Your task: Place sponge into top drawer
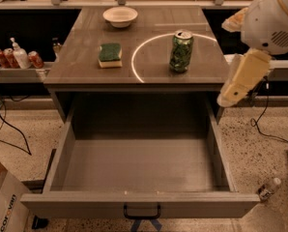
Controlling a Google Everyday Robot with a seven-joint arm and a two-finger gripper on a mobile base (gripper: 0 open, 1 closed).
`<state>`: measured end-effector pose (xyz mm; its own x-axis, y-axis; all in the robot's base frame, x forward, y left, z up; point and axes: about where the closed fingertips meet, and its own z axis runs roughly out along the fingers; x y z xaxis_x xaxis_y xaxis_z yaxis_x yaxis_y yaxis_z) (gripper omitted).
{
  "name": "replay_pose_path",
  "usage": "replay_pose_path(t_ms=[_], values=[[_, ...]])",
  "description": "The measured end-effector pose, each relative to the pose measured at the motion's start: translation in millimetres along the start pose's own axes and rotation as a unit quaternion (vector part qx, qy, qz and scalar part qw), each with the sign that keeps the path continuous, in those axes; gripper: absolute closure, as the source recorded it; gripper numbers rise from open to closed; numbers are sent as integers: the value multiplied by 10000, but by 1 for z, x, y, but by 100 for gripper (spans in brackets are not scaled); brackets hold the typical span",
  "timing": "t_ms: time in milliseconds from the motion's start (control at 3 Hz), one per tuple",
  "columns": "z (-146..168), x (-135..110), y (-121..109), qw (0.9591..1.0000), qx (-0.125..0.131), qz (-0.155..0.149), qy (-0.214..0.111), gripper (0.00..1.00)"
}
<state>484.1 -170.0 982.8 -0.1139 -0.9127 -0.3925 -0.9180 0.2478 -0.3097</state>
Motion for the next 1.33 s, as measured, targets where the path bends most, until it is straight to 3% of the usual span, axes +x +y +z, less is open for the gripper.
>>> replay_pose_path(t_ms=[667, 1333], values=[[42, -46, -35, 9979, -298, -135, -553, 0], [57, -52, -38, 9972, -244, -42, -709, 0]])
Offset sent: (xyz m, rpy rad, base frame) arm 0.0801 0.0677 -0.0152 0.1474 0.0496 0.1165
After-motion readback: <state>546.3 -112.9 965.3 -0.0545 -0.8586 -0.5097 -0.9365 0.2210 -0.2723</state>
